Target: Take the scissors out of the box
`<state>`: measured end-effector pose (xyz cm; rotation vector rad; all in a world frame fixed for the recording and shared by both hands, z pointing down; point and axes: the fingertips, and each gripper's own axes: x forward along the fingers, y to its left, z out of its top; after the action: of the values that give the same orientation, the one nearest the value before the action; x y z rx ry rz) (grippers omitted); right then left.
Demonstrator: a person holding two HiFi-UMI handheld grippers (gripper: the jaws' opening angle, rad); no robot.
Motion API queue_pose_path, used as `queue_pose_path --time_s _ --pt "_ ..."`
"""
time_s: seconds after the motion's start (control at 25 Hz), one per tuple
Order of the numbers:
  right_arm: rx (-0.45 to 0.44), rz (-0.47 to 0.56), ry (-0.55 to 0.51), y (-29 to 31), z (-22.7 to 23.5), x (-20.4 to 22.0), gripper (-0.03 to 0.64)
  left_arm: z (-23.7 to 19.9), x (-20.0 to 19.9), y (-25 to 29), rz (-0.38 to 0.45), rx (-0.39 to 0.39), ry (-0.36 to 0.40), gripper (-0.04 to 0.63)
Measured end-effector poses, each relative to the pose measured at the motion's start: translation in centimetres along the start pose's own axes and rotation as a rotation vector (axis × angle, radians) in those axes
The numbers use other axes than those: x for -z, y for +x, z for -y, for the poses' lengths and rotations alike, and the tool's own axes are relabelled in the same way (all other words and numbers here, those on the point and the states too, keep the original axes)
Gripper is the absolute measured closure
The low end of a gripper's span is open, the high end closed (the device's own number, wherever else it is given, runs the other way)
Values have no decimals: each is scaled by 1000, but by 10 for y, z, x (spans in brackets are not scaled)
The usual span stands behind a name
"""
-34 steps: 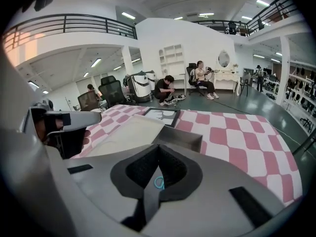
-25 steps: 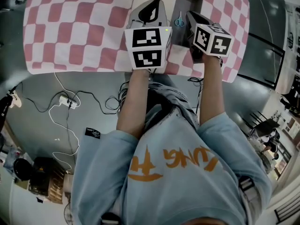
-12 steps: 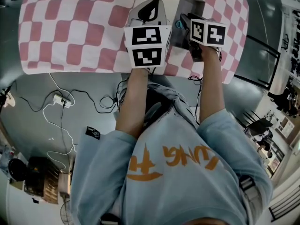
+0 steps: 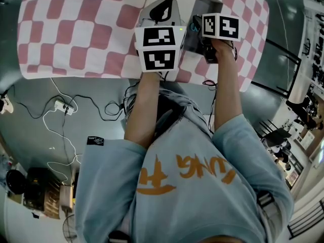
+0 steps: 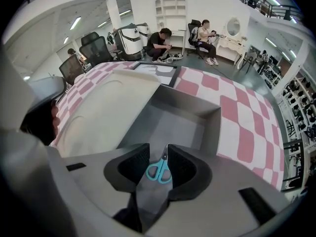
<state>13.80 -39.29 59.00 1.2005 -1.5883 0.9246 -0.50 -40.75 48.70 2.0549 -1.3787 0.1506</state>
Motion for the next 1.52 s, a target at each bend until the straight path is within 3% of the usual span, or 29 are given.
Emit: queue_pose_path --time_s 0.36,0.64,1.0,1.52 --pt "54 -63 128 18 14 3 502 0 0 4 -4 -1 3 575" --pt "49 -98 165 27 11 5 535 -1 -3 4 -4 -8 8 575" --pt "23 -63 259 27 11 6 556 -2 -5 2 2 -5 11 575" --pt "41 6 191 11 9 12 606 0 -4 -13 12 -9 29 575"
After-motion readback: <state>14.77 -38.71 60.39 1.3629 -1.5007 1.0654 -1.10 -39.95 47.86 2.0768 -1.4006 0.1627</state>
